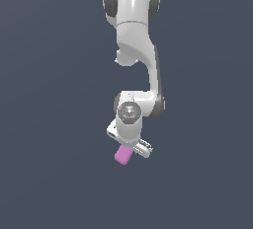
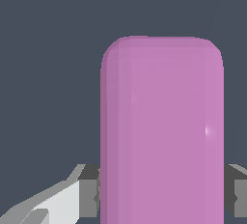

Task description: Pick up the object and move it to a goal position.

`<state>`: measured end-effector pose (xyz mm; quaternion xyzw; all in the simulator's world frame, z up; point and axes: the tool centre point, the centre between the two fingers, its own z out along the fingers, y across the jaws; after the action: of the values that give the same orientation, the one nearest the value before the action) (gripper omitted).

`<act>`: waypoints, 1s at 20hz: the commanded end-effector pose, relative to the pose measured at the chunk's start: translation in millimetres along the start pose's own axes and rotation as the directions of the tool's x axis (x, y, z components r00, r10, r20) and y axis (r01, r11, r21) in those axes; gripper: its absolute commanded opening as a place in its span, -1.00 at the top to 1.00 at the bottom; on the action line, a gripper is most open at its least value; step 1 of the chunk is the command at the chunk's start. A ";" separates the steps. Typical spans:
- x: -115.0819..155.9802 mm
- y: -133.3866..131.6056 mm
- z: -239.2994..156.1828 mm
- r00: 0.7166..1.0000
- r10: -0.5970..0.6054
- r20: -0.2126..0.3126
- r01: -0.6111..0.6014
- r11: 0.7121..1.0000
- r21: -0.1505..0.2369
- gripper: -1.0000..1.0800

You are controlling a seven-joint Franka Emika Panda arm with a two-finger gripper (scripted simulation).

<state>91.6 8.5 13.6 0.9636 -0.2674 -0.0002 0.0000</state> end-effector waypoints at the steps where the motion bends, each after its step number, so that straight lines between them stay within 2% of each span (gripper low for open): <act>1: 0.1 -0.1 -0.2 1.000 0.000 0.000 0.000 1.000 0.000 1.00; 11: -9.9 -5.5 -18.8 1.000 0.000 0.000 0.000 1.000 0.000 1.00; 20: -42.0 -23.7 -79.5 1.000 0.000 0.000 0.000 1.000 0.000 1.00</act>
<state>71.4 43.1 79.5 0.9635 -0.2676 -0.0009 0.0002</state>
